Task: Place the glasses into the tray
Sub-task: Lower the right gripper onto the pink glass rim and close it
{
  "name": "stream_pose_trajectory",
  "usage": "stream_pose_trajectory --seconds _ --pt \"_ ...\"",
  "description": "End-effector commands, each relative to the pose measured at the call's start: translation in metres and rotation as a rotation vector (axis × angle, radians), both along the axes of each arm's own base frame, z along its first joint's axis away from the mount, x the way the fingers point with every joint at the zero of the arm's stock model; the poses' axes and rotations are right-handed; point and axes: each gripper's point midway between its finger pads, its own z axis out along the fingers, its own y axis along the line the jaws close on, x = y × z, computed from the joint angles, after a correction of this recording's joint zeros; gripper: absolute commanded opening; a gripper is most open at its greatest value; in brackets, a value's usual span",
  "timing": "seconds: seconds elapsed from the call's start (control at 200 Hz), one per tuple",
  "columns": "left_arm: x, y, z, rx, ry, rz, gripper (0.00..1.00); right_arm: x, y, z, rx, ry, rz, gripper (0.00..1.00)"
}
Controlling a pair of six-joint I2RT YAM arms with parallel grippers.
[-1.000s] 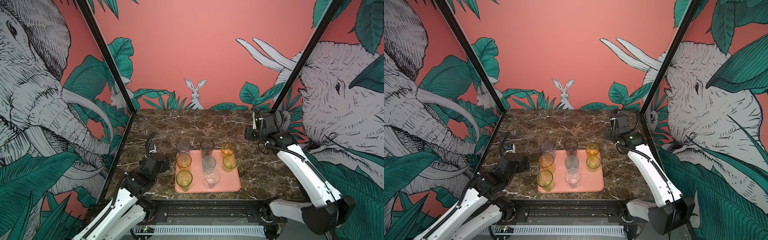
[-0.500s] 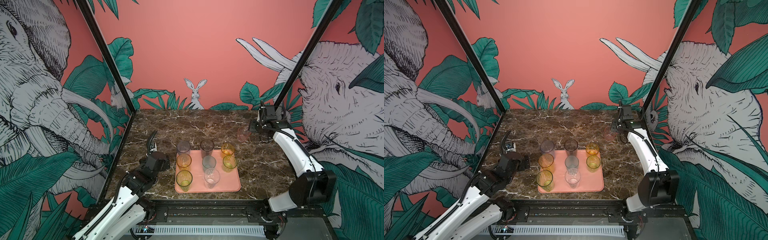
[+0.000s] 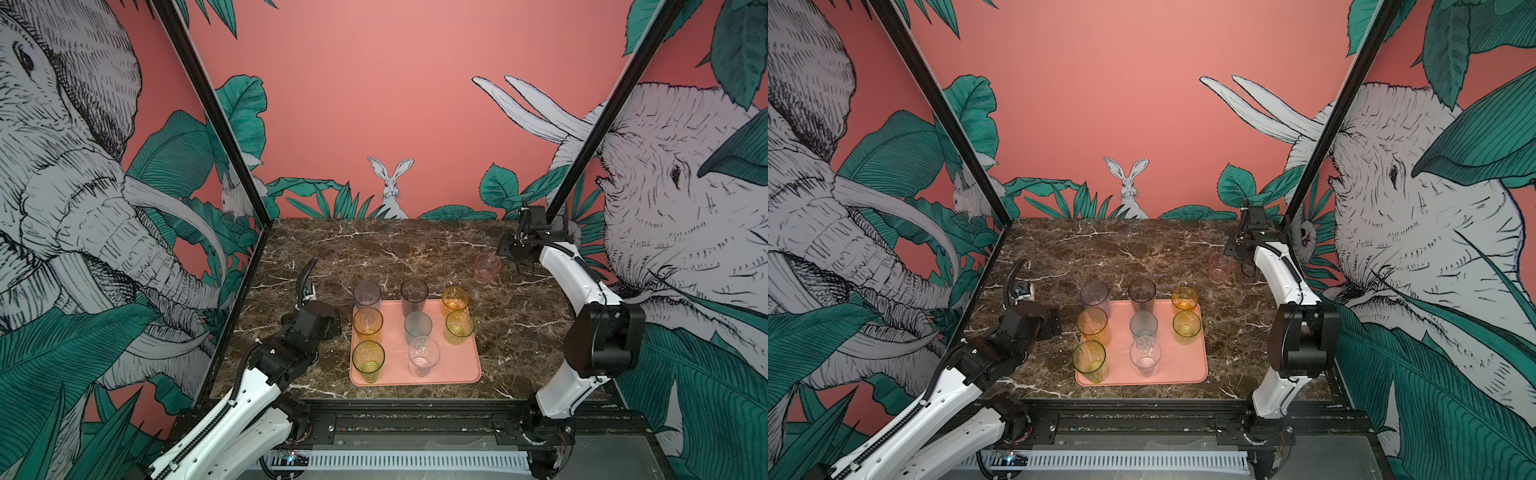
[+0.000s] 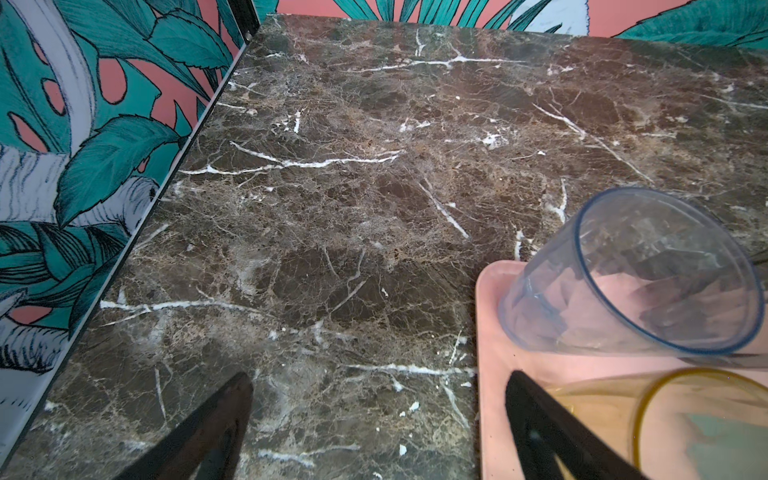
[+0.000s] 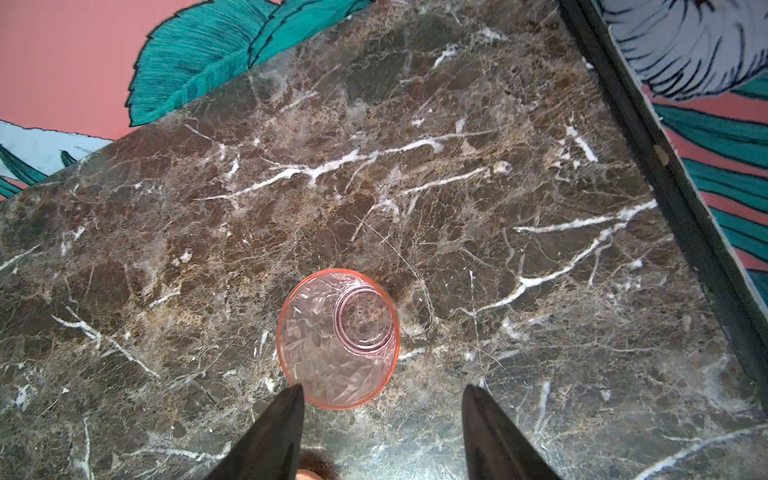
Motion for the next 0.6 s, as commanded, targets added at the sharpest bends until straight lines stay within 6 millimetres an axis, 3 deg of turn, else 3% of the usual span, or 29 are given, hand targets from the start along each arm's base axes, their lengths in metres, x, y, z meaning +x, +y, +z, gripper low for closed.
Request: stream_pose_trajectory --seconds 0.0,0.355,0.595 --pt "0.003 0.001 0.008 -0.015 -0.026 0.014 0.96 0.011 -0.001 0.004 0.028 -0.022 -0.013 0.63" --pt "0.002 0.0 0.004 -0.018 -0.014 0.012 0.96 0.017 0.0 -0.04 0.059 0.082 -0.009 0.58" --pt "0.001 0.001 0.002 -0.018 -0.005 0.017 0.96 0.019 -0.001 -0.058 0.067 0.118 -0.011 0.56"
